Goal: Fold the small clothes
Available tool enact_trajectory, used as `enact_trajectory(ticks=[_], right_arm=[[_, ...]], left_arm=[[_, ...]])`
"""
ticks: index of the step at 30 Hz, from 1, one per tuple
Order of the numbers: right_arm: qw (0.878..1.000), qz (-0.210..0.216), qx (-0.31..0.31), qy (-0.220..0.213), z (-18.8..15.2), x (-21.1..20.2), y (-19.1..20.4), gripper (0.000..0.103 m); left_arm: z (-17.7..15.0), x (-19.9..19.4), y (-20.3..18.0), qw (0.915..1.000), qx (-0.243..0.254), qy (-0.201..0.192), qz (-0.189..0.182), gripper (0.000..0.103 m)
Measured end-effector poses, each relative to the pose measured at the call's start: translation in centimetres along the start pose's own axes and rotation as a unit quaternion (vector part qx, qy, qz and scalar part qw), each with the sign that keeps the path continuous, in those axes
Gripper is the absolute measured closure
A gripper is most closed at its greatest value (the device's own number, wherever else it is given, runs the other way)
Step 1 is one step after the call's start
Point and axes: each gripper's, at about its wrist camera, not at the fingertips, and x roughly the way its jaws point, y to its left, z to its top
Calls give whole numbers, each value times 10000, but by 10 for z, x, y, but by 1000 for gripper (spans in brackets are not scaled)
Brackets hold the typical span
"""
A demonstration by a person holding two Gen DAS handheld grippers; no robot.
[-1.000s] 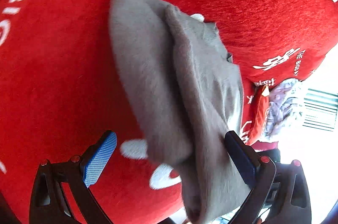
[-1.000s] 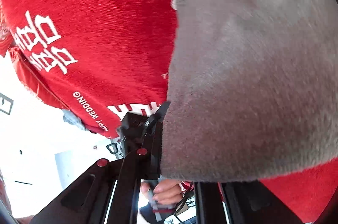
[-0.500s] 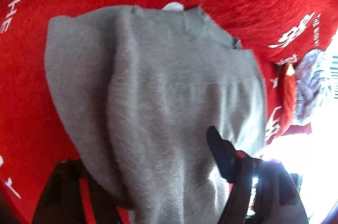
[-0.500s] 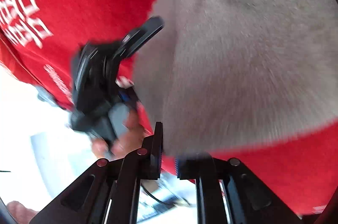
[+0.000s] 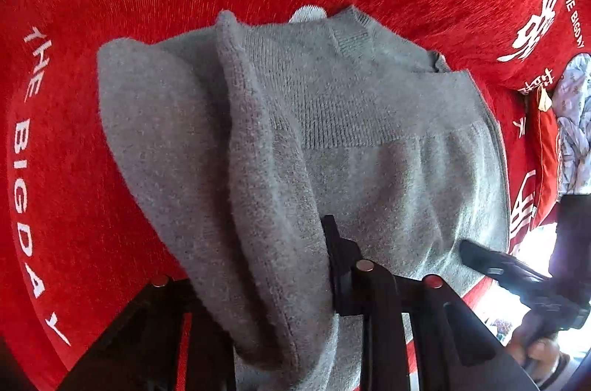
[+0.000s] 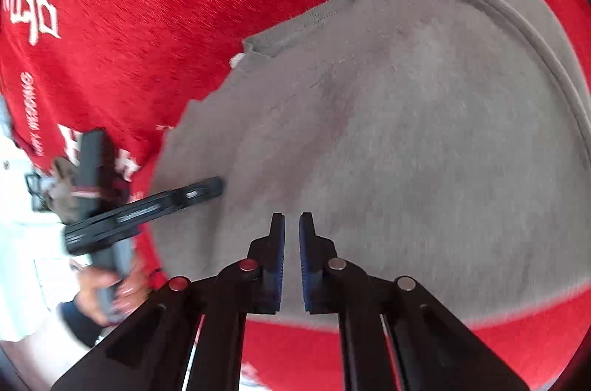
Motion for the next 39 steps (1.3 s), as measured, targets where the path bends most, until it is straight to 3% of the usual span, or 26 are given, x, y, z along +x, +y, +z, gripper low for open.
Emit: enact_trajectory(ticks=[1, 4, 7, 11, 15, 21, 22, 25, 28, 30, 31, 32, 35, 39], right_arm=[[9997, -158, -106, 181, 2, 14, 2, 95], [9993, -147, -331, 105, -6, 23, -2, 99], [9997, 207, -106, 97, -8, 19, -15, 99], [9969, 711, 269, 188, -7, 14, -36, 99], [9938, 967, 557, 25, -10, -13, -58, 99], [9812, 1194, 1315, -756, -19, -74, -127, 98], [9779, 1258, 1456, -814, -19, -78, -139, 93], [9679, 1468, 1879, -794, -23, -77, -170, 92], [9605, 1621, 2135, -742, -24, -70, -189, 92], [9534, 1821, 2278, -775, -25, -68, -196, 92], [9512, 1872, 2322, -790, -27, -69, -203, 92], [9487, 1935, 2367, -808, -27, -72, -211, 92], [9427, 2089, 2461, -843, -32, -77, -222, 92], [9257, 2470, 2671, -1034, -26, -90, -247, 57]], left_arm=[[-1, -4, -2, 10000, -6, -57, -38, 79], [-1, -24, -5, 9991, -27, -306, -305, 81], [3, -47, -31, 9970, 220, -558, -489, 81], [11, -73, -91, 9916, 787, -765, -687, 81], [22, -68, -154, 9858, 1324, -729, -729, 81], [23, -5, -244, 9798, 1950, -359, -273, 81], [22, 10, -256, 9785, 2040, -294, -89, 80], [13, 44, -275, 9678, 2425, -105, 667, 80], [6, 47, -285, 9625, 2526, -192, 973, 78], [2, 45, -292, 9612, 2544, -208, 1049, 50], [0, 42, -293, 9607, 2550, -256, 1068, 14], [-3, 37, -298, 9587, 2586, -427, 1107, 0], [-7, 19, -305, 9520, 2702, -749, 1229, 0], [-4, -10, -304, 9504, 2583, -1260, 1188, 0]])
